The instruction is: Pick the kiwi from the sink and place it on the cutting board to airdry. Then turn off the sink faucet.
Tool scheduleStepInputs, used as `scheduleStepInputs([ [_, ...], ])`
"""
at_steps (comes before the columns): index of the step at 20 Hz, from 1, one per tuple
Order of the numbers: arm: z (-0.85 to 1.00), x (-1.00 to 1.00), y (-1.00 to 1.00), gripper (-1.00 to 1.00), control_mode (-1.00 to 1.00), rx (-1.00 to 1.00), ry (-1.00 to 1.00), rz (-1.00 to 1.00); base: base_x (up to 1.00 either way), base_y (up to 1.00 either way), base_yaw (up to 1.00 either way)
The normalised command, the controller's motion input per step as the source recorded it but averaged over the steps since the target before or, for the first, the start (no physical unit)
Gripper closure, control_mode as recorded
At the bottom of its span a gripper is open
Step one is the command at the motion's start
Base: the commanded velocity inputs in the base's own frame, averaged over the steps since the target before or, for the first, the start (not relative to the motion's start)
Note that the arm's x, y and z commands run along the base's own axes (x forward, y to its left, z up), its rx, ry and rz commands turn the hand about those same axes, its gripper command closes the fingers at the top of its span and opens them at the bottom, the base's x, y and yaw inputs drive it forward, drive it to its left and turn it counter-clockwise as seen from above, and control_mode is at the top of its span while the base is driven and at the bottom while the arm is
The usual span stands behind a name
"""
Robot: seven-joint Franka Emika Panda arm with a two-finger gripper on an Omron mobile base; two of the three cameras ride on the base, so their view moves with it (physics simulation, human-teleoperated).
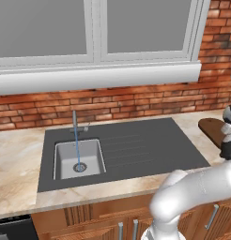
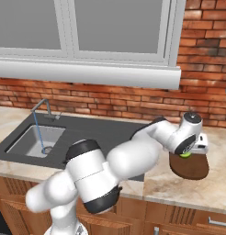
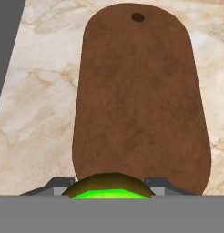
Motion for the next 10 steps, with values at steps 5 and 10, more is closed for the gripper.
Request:
scheduleStepInputs([
  [5,-0.16,0.2,-0.05,1.0,-1.0,0.0,0.07,0.0,0.0,0.0,0.0],
  [10,-0.2,0.12,-0.09,1.0,-1.0,0.0,0.06,0.0,0.0,0.0,0.0],
])
